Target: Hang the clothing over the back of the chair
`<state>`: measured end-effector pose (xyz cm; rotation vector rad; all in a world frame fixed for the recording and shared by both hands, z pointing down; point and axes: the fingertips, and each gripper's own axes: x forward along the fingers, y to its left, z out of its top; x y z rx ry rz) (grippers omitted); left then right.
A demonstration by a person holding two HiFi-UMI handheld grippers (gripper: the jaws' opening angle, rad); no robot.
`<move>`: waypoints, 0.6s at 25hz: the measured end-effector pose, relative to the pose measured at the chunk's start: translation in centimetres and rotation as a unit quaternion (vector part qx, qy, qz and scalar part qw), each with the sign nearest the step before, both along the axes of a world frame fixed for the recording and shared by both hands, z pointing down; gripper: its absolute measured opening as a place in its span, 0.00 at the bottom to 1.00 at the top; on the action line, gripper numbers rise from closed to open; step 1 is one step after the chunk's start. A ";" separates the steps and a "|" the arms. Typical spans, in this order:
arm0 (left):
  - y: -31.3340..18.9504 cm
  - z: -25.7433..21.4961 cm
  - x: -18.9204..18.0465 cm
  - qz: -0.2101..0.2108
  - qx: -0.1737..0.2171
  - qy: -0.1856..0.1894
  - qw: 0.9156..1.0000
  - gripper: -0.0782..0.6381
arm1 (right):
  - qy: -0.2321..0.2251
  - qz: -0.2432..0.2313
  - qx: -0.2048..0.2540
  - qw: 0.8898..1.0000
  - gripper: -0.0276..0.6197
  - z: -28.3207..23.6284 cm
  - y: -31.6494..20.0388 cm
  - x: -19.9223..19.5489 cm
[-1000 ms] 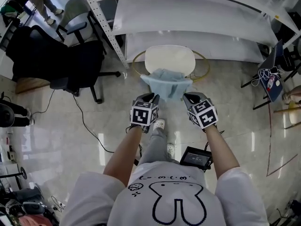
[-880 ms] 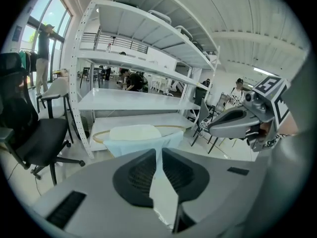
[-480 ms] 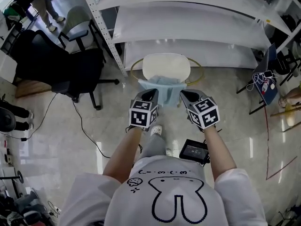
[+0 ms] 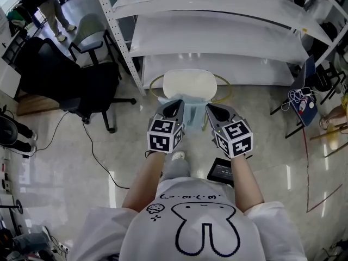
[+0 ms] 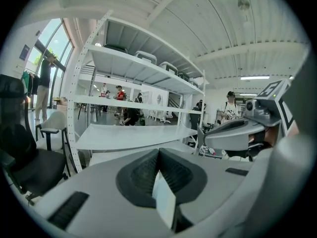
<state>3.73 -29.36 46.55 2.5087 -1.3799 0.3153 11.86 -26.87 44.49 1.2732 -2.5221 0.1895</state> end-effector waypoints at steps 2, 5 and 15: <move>0.3 -0.8 0.3 0.004 0.013 -0.003 1.000 0.14 | -0.016 0.004 0.013 1.000 0.03 -1.0 0.4 -0.1; 1.1 -2.2 1.0 0.018 0.039 -0.010 0.999 0.14 | -0.031 0.002 0.024 0.999 0.03 -1.7 1.0 -0.3; 2.9 -6.5 2.2 0.039 0.096 0.001 0.995 0.14 | -0.036 -0.008 0.050 0.998 0.03 -3.8 2.9 -0.7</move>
